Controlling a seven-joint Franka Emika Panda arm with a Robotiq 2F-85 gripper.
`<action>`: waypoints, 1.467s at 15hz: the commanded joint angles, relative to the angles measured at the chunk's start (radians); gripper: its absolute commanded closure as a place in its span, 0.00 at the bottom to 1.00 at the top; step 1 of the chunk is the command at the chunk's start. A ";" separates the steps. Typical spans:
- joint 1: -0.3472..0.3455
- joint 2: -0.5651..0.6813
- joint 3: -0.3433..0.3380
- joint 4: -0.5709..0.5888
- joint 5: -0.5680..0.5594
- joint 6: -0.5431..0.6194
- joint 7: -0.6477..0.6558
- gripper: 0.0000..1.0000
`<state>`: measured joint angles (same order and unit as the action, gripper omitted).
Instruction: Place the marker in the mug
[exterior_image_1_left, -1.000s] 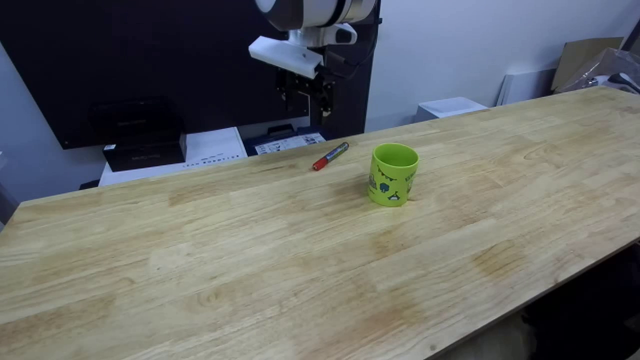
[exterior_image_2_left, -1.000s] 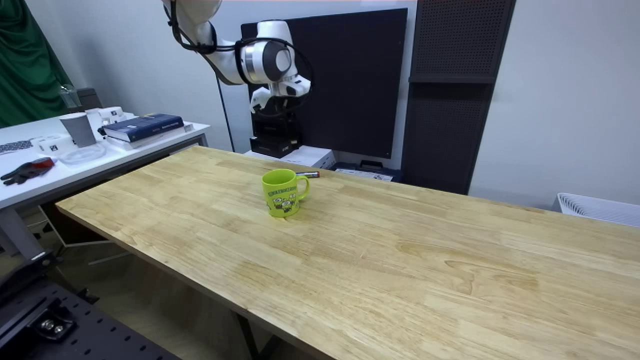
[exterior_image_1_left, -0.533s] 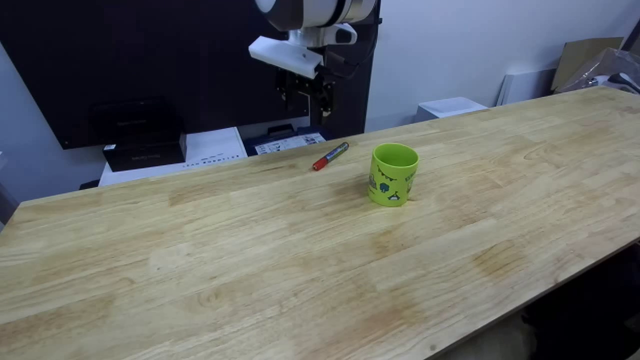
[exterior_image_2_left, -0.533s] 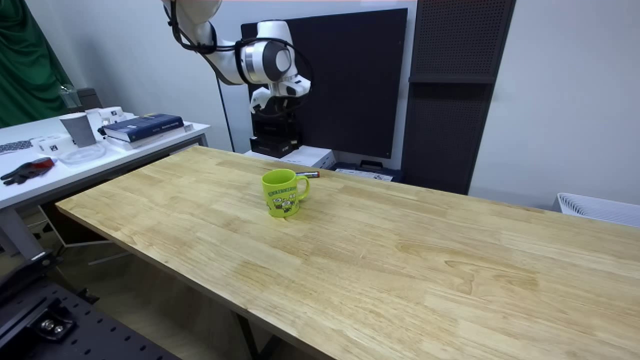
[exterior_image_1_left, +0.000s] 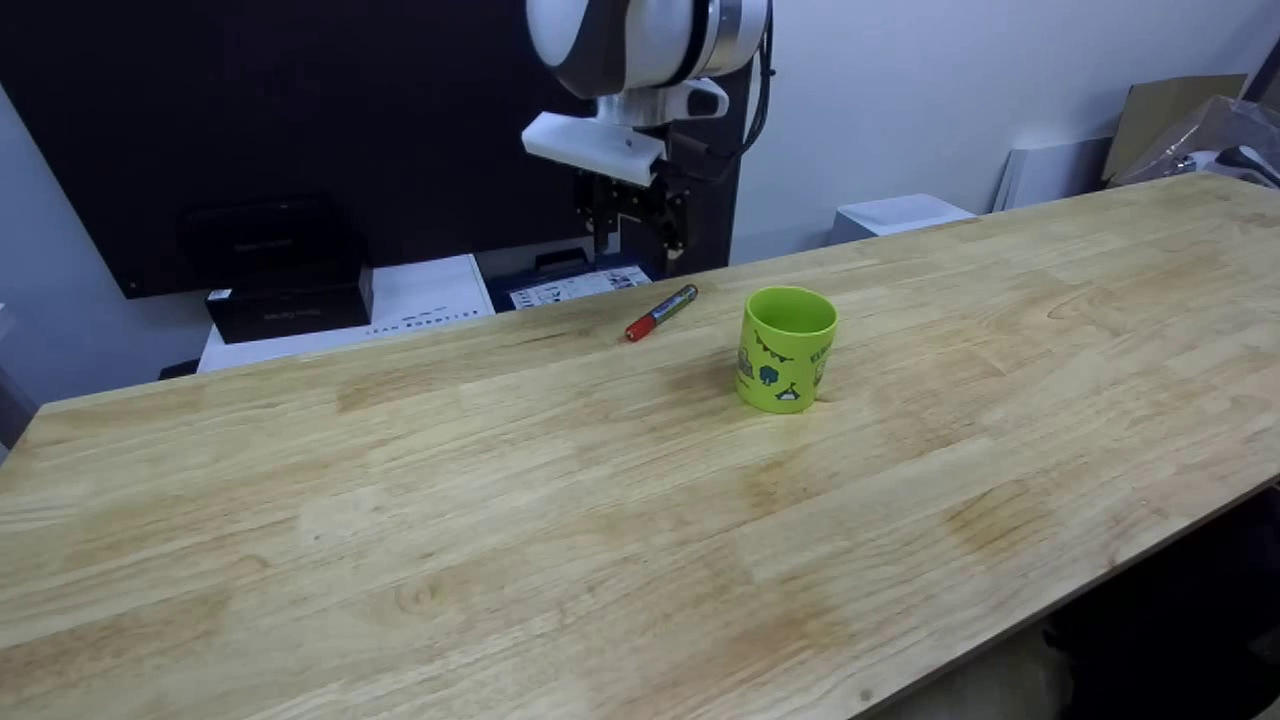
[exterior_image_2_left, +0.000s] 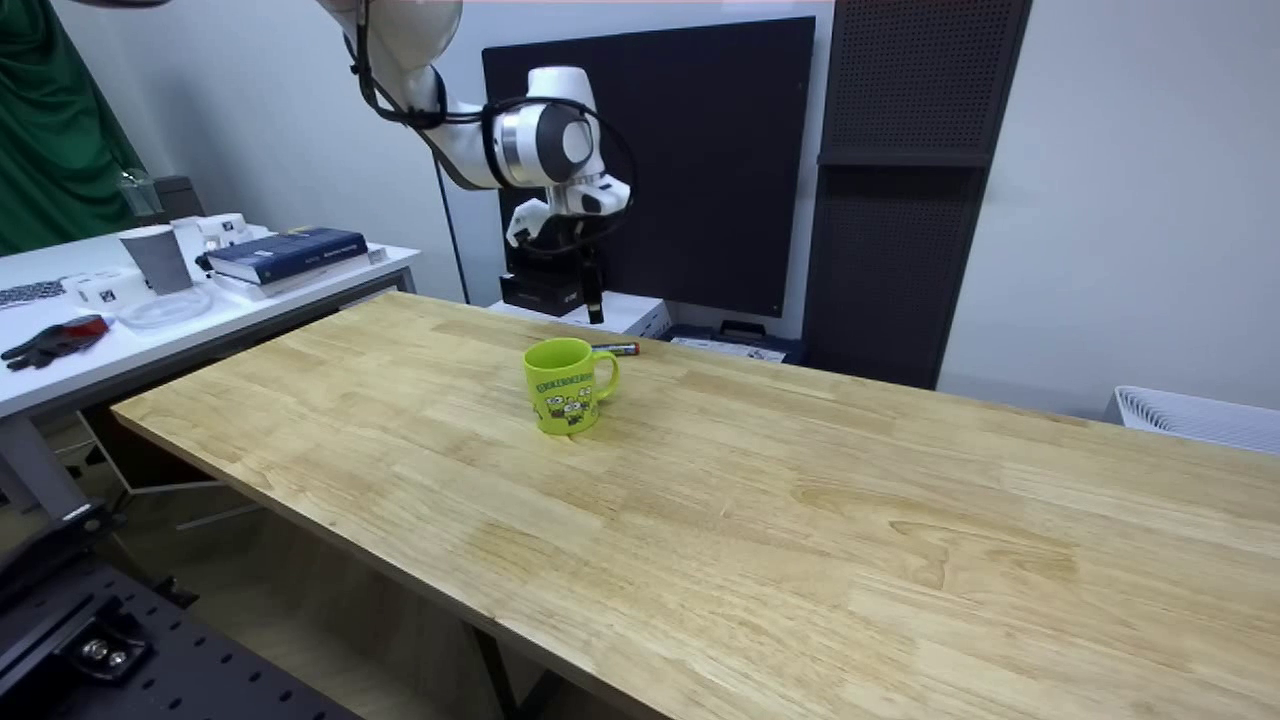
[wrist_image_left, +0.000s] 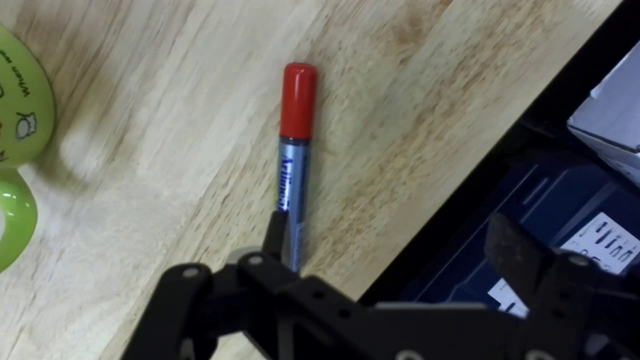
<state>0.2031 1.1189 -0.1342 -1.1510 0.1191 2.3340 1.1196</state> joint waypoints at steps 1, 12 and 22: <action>-0.034 0.045 0.015 0.058 -0.010 -0.078 0.012 0.00; -0.063 0.152 0.042 0.182 -0.003 -0.094 0.001 0.55; -0.085 0.142 0.063 0.170 0.006 -0.062 -0.024 0.95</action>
<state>0.1378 1.2504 -0.0908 -1.0066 0.1201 2.2689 1.1124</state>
